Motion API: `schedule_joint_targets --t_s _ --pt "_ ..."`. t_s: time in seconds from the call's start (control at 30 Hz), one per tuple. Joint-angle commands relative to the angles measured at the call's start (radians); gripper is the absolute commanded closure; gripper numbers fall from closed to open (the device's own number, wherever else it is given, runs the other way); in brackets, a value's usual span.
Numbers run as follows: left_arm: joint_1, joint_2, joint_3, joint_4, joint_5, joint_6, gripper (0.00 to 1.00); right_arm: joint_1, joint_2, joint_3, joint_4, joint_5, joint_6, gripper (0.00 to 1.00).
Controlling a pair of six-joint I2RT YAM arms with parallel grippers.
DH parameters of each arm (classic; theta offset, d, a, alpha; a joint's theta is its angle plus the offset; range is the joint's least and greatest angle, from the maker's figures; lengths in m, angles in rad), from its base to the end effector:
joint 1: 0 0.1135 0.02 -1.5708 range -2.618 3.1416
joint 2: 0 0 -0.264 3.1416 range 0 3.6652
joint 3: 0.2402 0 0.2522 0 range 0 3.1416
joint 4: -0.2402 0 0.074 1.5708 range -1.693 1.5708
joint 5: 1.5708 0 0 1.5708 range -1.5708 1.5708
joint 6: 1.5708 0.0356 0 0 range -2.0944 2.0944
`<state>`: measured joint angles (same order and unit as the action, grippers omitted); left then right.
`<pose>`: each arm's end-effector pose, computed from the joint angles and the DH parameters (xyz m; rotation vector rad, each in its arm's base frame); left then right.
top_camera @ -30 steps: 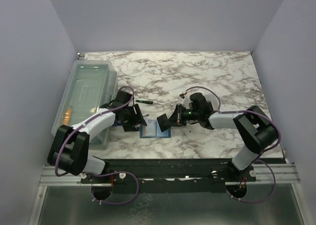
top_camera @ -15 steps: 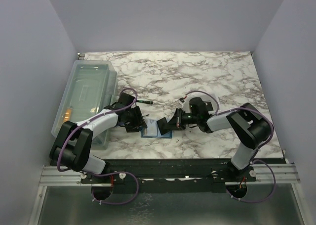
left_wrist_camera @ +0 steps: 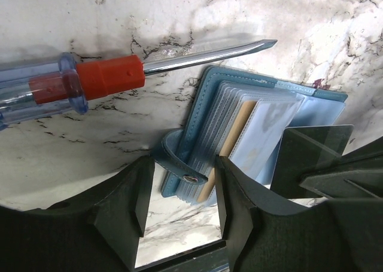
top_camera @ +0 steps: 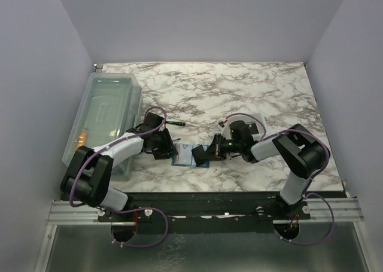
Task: Put the credit cards into the card holder
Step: Insert the credit card into the card holder.
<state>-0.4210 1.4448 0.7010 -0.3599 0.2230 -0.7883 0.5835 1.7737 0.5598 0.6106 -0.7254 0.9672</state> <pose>0.2310 -0.1121 0.1566 -0.4400 2.7792 -0.6395 0.2356 0.1838 0.1064 -0.0124 2.5084 1.5714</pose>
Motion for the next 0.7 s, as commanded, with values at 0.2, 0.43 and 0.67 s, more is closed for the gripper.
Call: schedule_joint_targets --t_s 0.2,0.43,0.67 --pt "-0.007 0.030 -0.050 -0.005 -0.065 0.007 0.49 0.007 0.033 -0.020 0.067 -0.011 0.004 1.00" --pt "-0.008 0.022 -0.056 -0.005 -0.054 -0.003 0.49 0.007 0.068 -0.003 0.080 -0.010 0.008 1.00" --pt "-0.010 0.014 -0.066 -0.005 -0.048 -0.007 0.50 0.007 0.083 0.018 0.083 -0.010 0.014 1.00"
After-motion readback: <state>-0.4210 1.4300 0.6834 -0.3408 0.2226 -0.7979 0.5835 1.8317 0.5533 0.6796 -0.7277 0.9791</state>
